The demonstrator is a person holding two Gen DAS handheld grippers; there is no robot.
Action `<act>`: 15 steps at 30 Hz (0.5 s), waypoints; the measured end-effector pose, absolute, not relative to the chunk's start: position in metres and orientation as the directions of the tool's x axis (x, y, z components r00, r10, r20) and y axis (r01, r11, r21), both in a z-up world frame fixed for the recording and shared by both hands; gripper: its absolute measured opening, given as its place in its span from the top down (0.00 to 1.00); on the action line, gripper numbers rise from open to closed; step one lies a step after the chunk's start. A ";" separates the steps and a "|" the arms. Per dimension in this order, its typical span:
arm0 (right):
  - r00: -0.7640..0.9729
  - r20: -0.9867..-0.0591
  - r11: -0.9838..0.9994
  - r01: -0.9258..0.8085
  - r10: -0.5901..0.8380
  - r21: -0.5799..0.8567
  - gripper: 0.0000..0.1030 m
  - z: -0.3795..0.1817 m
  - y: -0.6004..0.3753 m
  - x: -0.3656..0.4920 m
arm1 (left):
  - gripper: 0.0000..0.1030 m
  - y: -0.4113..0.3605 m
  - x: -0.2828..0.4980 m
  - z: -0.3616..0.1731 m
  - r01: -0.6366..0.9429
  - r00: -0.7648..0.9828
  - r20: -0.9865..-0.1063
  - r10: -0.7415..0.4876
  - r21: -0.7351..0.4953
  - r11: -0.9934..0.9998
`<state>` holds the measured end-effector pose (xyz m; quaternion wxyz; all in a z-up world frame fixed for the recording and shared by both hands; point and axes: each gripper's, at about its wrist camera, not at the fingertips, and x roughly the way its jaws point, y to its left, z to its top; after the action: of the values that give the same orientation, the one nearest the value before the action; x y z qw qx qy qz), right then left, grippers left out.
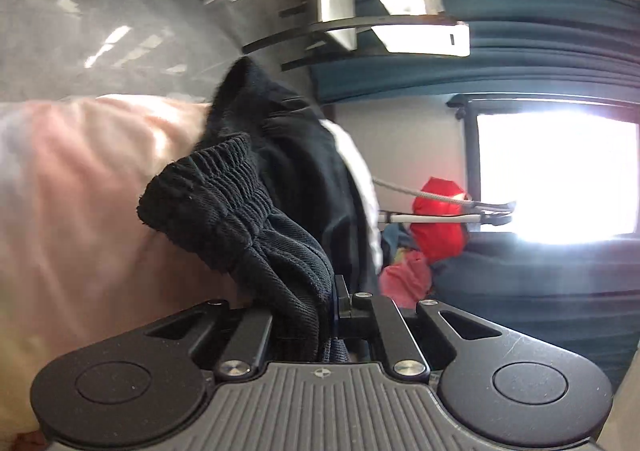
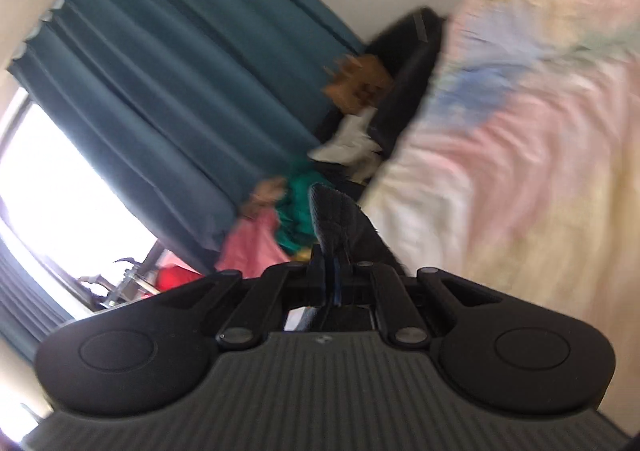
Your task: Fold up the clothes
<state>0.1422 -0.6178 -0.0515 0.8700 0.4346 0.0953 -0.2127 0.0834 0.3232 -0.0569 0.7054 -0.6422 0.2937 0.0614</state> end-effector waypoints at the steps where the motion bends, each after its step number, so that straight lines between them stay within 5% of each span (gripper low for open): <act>1: 0.876 -0.384 0.529 0.482 -0.291 0.699 0.93 -0.070 -0.620 0.126 | 0.92 0.325 0.080 -0.068 -0.481 0.804 -0.516 -0.296 -0.857 0.185; 6: 0.768 -0.572 0.494 0.630 -0.287 0.599 0.93 -0.161 -0.626 0.060 | 0.91 0.329 0.070 -0.110 -0.524 0.730 -0.612 -0.304 -0.787 0.327; 15: 0.682 -0.658 0.624 0.674 -0.319 0.396 0.89 -0.193 -0.607 0.065 | 0.82 0.327 0.049 -0.116 -0.485 0.667 -0.710 -0.225 -0.643 0.592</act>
<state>0.0649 -0.6074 -0.1933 0.8582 0.3233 0.2744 -0.2894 0.0486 0.3268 -0.1160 0.7977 -0.4440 0.3997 0.0817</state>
